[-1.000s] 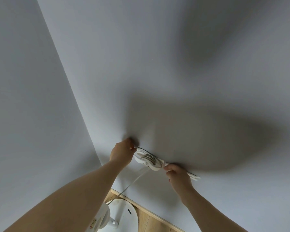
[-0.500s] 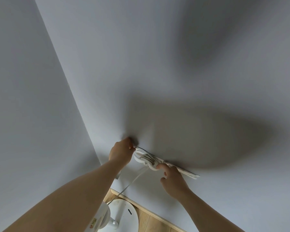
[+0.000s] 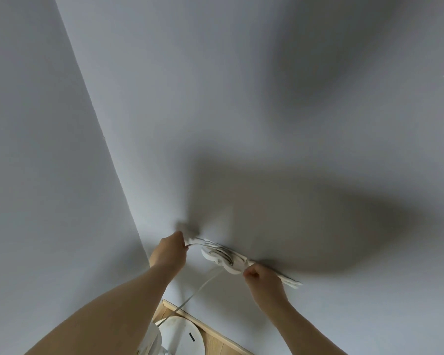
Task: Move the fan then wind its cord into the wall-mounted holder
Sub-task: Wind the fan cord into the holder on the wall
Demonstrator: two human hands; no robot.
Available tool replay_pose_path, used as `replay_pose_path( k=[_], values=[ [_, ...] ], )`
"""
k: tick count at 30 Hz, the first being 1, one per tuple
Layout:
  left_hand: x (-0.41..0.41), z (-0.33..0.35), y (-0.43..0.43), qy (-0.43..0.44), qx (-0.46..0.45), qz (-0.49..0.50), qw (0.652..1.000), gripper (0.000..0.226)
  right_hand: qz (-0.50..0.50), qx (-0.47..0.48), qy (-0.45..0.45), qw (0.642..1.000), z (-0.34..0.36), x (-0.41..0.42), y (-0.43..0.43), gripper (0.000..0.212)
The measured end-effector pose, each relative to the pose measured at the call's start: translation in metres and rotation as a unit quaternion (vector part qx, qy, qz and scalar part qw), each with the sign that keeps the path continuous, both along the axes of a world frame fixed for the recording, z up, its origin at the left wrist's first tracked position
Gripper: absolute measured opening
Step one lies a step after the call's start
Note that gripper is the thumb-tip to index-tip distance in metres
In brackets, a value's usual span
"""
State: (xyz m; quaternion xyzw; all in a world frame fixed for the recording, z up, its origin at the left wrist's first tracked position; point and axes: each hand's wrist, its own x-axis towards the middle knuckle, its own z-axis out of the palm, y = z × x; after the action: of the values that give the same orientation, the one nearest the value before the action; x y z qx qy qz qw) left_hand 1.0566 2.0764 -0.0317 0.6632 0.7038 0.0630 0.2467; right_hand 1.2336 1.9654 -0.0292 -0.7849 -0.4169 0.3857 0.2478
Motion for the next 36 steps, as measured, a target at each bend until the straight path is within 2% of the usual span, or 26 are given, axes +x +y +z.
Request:
replay_pose_path(
  k=[5,8,11,14,17,20,22,23,24,27,31,34,36],
  values=[
    [0.01,-0.02,-0.008,-0.054,-0.063,0.029,0.996,0.01,0.009,-0.046,0.067,0.997,-0.013,-0.003,-0.006,0.018],
    [0.022,-0.038,-0.017,-0.117,-0.124,0.059,0.984,0.025,0.01,-0.066,0.078,0.995,-0.022,-0.004,-0.007,0.016],
    [0.04,-0.043,-0.038,-0.181,-0.161,0.092,0.966,0.027,0.032,-0.088,0.07,0.993,-0.025,-0.006,-0.007,0.024],
    [0.048,-0.036,-0.045,-0.217,-0.197,0.107,0.95,0.025,0.062,-0.114,0.064,0.989,-0.028,-0.008,-0.006,0.043],
    [0.049,-0.026,-0.043,-0.281,-0.254,0.135,0.915,0.02,0.069,-0.126,0.1,0.985,-0.031,-0.013,-0.002,0.053],
    [0.051,-0.016,-0.045,-0.353,-0.313,0.179,0.864,0.018,0.092,-0.138,0.132,0.977,-0.037,-0.021,0.005,0.053],
    [0.051,-0.012,-0.047,-0.399,-0.342,0.202,0.826,0.024,0.092,-0.121,0.182,0.972,-0.04,-0.027,0.009,0.034],
    [0.049,-0.01,-0.047,-0.419,-0.355,0.209,0.809,0.028,0.09,-0.108,0.188,0.972,-0.041,-0.03,0.012,0.016],
    [0.048,-0.008,-0.048,-0.435,-0.365,0.211,0.796,0.03,0.08,-0.099,0.186,0.974,-0.04,-0.032,0.014,0.007],
    [0.043,-0.005,-0.049,-0.461,-0.377,0.204,0.777,0.025,0.049,-0.103,0.177,0.978,-0.036,-0.025,0.016,0.016],
    [0.04,0.0,-0.05,-0.47,-0.387,0.205,0.767,0.022,0.061,-0.125,0.148,0.979,-0.028,-0.018,0.011,0.038],
    [0.036,0.005,-0.047,-0.421,-0.356,0.171,0.816,0.02,0.086,-0.09,0.067,0.99,-0.029,-0.015,0.012,0.041],
    [0.033,0.008,-0.041,-0.408,-0.305,0.193,0.839,0.022,0.084,-0.075,0.023,0.993,-0.027,-0.012,0.013,0.043]
  ],
)
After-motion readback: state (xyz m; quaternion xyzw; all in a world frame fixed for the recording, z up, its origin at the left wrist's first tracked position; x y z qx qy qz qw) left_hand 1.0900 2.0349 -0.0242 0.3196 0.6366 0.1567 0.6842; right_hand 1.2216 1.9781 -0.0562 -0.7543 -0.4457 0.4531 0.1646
